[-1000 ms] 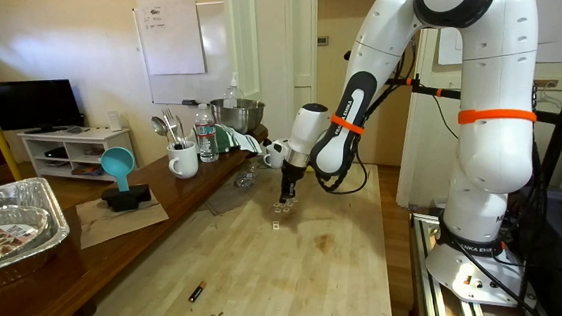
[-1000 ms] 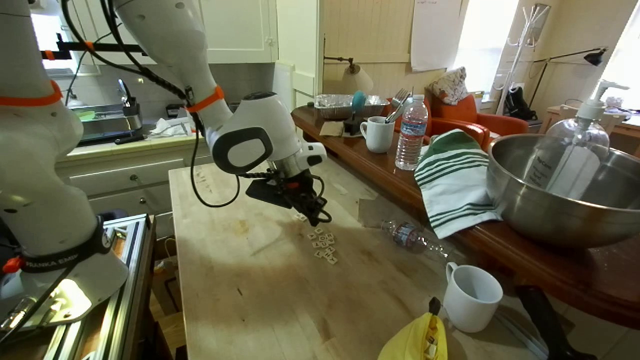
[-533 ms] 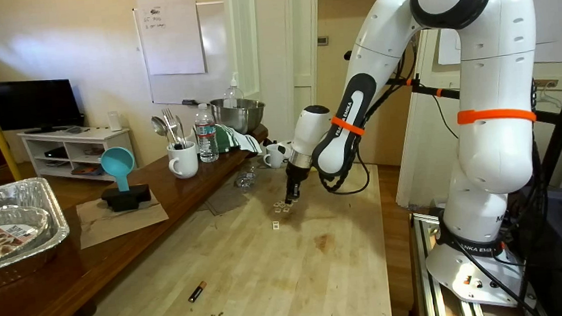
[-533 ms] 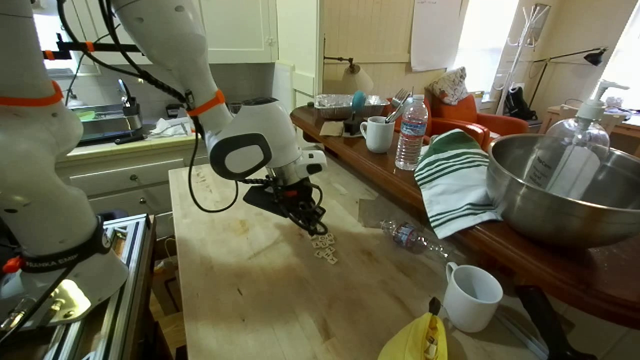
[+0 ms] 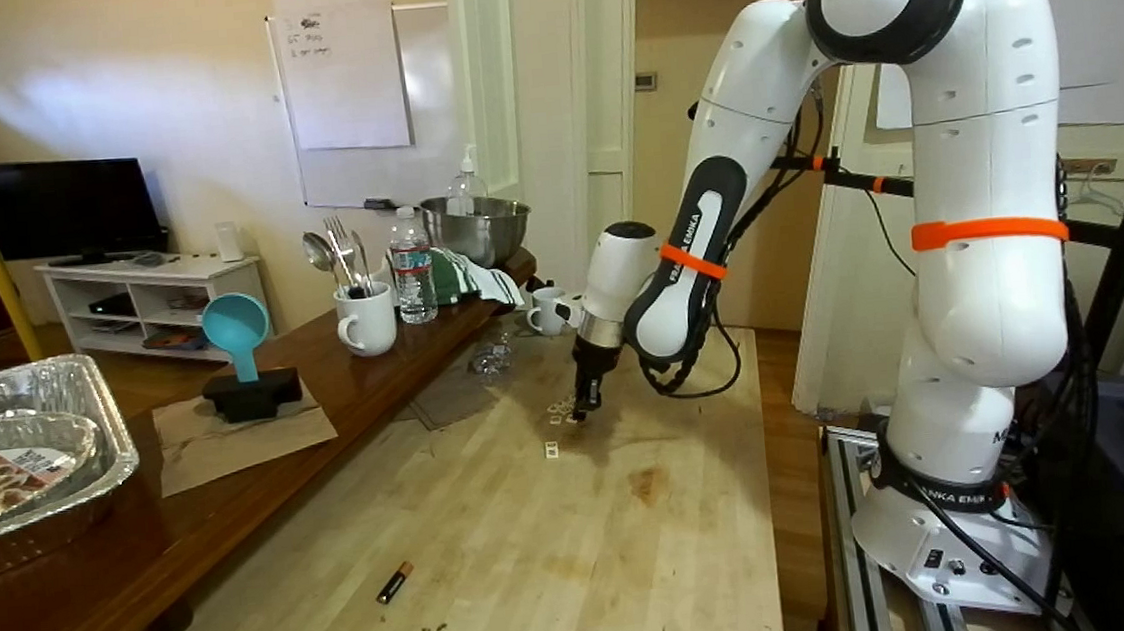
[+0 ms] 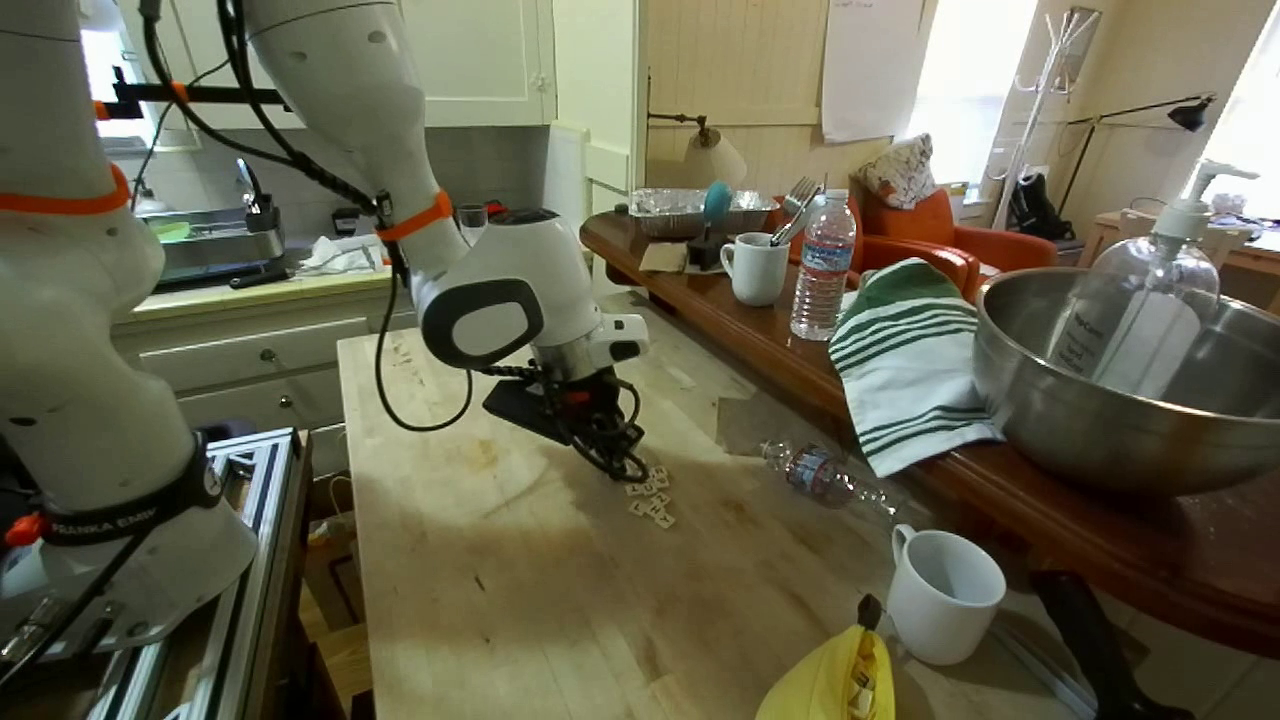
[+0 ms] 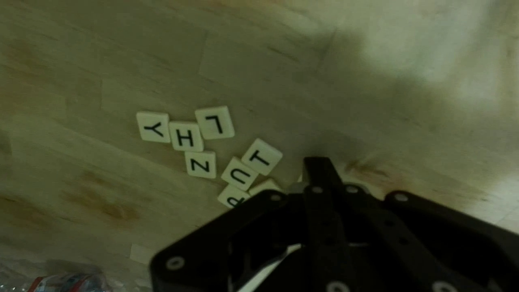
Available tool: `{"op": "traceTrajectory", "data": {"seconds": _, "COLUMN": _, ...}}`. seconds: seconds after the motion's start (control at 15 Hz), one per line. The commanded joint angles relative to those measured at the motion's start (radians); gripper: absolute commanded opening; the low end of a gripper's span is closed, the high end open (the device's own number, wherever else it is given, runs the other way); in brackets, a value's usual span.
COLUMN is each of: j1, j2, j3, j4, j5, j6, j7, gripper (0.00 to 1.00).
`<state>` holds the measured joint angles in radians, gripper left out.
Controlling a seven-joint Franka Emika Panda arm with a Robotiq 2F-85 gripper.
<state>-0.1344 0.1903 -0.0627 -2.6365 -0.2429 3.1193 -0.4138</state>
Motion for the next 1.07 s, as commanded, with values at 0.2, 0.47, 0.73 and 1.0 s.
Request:
{"op": "traceTrajectory", "data": {"seconds": 0.2, "j1": -0.011, "j2": 0.036, "j3": 0.034, "j4": 0.012, "j5": 0.008, "j6": -0.015, "j7": 0.007, "gripper": 0.0}}
{"op": "traceTrajectory", "data": {"seconds": 0.47, "j1": -0.033, "j2": 0.039, "j3": 0.091, "j4": 0.012, "j5": 0.034, "j6": -0.023, "j7": -0.026, "gripper": 0.0}}
{"op": "traceTrajectory", "data": {"seconds": 0.73, "j1": -0.058, "j2": 0.045, "j3": 0.144, "j4": 0.014, "j5": 0.037, "j6": -0.022, "j7": -0.043, "gripper": 0.0}}
{"op": "traceTrajectory", "data": {"seconds": 1.0, "j1": -0.084, "j2": 0.05, "j3": 0.177, "j4": 0.016, "j5": 0.033, "j6": -0.023, "j7": -0.063, "gripper": 0.0}}
